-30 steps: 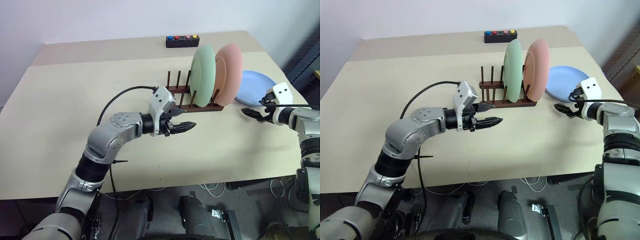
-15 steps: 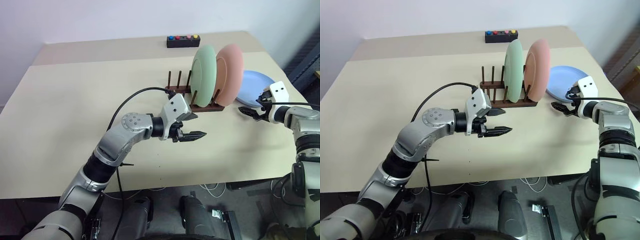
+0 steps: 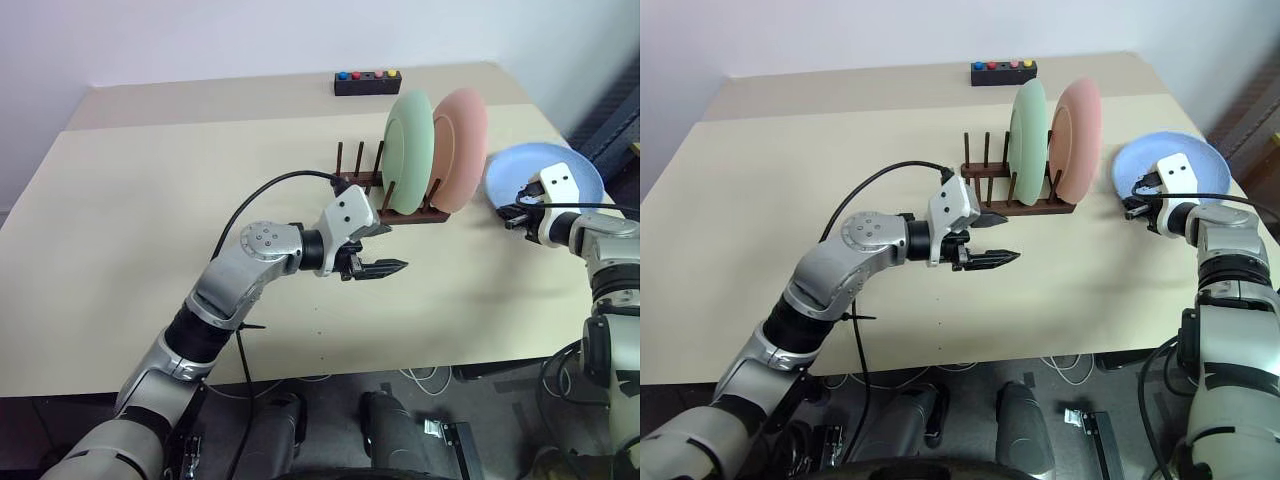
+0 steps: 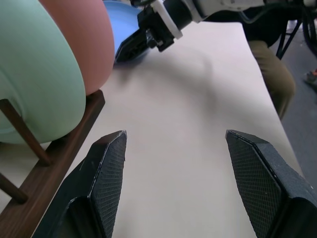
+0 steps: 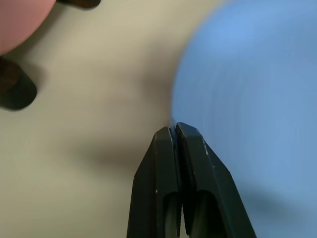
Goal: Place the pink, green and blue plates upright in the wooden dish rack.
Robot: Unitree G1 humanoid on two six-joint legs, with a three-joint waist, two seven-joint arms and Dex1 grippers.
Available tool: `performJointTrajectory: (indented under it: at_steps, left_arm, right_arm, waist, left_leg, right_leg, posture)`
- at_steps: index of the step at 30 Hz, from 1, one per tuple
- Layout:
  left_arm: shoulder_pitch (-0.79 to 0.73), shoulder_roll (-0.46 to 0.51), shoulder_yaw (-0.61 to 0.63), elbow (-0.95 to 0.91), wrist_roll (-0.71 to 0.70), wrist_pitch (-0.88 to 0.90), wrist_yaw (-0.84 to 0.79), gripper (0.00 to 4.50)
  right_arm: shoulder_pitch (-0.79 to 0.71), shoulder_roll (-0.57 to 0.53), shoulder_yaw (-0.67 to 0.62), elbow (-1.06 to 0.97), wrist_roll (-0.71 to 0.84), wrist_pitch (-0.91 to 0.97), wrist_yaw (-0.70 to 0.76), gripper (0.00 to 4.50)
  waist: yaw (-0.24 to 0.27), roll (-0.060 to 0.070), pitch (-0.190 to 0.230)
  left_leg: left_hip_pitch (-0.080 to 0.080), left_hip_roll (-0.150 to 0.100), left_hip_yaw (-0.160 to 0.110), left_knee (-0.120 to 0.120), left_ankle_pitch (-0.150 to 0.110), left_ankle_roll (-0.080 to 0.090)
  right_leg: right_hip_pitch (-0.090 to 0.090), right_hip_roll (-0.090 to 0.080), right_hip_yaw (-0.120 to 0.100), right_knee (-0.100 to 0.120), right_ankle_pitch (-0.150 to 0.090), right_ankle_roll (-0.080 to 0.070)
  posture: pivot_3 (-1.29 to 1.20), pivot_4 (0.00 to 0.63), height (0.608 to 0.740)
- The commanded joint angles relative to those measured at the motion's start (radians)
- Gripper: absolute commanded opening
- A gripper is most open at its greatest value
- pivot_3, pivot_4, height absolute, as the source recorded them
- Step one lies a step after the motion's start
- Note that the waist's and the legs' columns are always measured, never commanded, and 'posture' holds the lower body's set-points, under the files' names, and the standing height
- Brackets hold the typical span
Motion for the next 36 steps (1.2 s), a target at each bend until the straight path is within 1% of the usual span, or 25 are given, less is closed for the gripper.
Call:
performJointTrajectory:
  at_steps: [1,6,9,12,19,26,31,32,34,35,36]
  left_arm:
    - [-0.015,-0.007,0.022,-0.007,0.001,-0.023,-0.006,3.28]
    - [-0.014,-0.021,0.033,0.001,0.001,-0.037,-0.003,3.28]
    - [-0.019,-0.035,0.047,0.010,-0.007,-0.048,-0.001,3.28]
    - [-0.025,-0.045,0.058,0.025,-0.009,-0.057,-0.006,3.28]
    - [-0.022,-0.057,0.072,0.030,-0.017,-0.048,-0.012,3.28]
    - [-0.049,-0.121,0.052,0.066,-0.007,-0.032,0.006,3.28]
    - [-0.045,-0.128,0.046,0.052,-0.014,-0.011,-0.004,3.28]
    - [-0.043,-0.126,0.047,0.046,-0.015,-0.006,-0.005,3.28]
    - [-0.041,-0.124,0.050,0.039,-0.019,0.003,-0.005,3.28]
    - [-0.040,-0.120,0.051,0.037,-0.019,0.001,-0.008,3.28]
    - [-0.040,-0.118,0.055,0.036,-0.021,0.003,-0.009,3.28]
  right_arm:
    - [-0.025,-0.010,-0.006,0.003,-0.007,-0.013,0.004,0.02]
    - [-0.028,-0.013,-0.012,-0.008,-0.006,-0.023,0.009,0.02]
    - [-0.046,-0.011,-0.053,-0.012,0.037,0.005,0.021,0.02]
    - [-0.050,-0.020,-0.054,-0.034,0.037,0.019,0.041,0.88]
    - [-0.047,-0.036,-0.037,-0.071,0.007,0.012,0.031,4.38]
    - [-0.023,-0.041,-0.032,-0.018,-0.017,0.026,0.013,4.38]
    - [-0.017,-0.036,-0.033,0.007,-0.022,0.049,-0.003,4.38]
    - [-0.017,-0.036,-0.036,0.010,-0.017,0.064,0.010,4.15]
    - [-0.018,-0.036,-0.041,0.012,-0.010,0.089,0.027,3.55]
    - [-0.018,-0.037,-0.040,0.010,-0.011,0.089,0.025,3.08]
    - [-0.018,-0.037,-0.040,0.008,-0.013,0.086,0.024,2.49]
  waist:
    - [0.000,0.000,0.000]
    - [0.000,0.000,0.000]
    - [0.000,0.000,0.000]
    - [-0.002,0.000,0.000]
    - [0.000,0.000,0.000]
    - [0.001,0.000,0.000]
    - [-0.002,0.000,0.000]
    - [-0.003,0.000,0.000]
    - [-0.003,0.000,0.000]
    - [-0.002,0.000,0.000]
    - [-0.002,0.000,0.000]
  left_leg:
    - [0.000,0.000,0.000,0.000,0.000,0.000]
    - [0.000,0.000,0.000,0.000,0.000,0.000]
    - [0.000,0.000,0.000,0.000,0.000,0.000]
    - [0.000,0.000,0.000,0.000,0.000,0.000]
    - [0.000,0.000,0.000,0.000,0.000,0.000]
    - [0.000,0.000,0.000,0.000,0.000,0.000]
    - [0.000,0.000,0.000,0.000,0.000,0.000]
    - [0.000,0.000,0.000,0.000,0.000,0.000]
    - [0.000,0.000,0.000,0.000,0.000,0.000]
    - [0.000,0.000,0.000,0.000,0.000,0.000]
    - [0.000,0.000,0.000,0.000,0.000,0.000]
  right_leg:
    - [0.000,0.000,0.000,0.000,0.000,0.000]
    - [0.000,0.000,0.000,0.000,0.000,0.000]
    - [0.000,0.000,0.000,0.000,0.000,0.000]
    - [0.000,0.000,0.000,0.000,0.000,0.000]
    - [0.000,0.000,0.000,0.000,0.000,0.000]
    - [0.000,0.000,0.000,0.000,0.000,0.000]
    - [0.000,0.000,0.000,0.000,0.000,0.000]
    - [0.000,0.000,0.000,0.000,0.000,0.000]
    - [0.000,0.000,0.000,0.001,0.000,0.000]
    - [0.000,0.000,0.000,0.001,0.000,0.000]
    - [0.000,0.000,0.000,0.001,0.000,0.000]
  posture:
    - [0.00,0.150,0.740]
    - [0.00,0.150,0.740]
    - [0.00,0.150,0.740]
    - [0.00,0.150,0.740]
    - [0.00,0.150,0.740]
    - [0.00,0.150,0.740]
    - [0.00,0.150,0.740]
    - [0.00,0.150,0.740]
    - [0.00,0.150,0.740]
    - [0.00,0.150,0.740]
    - [0.00,0.150,0.740]
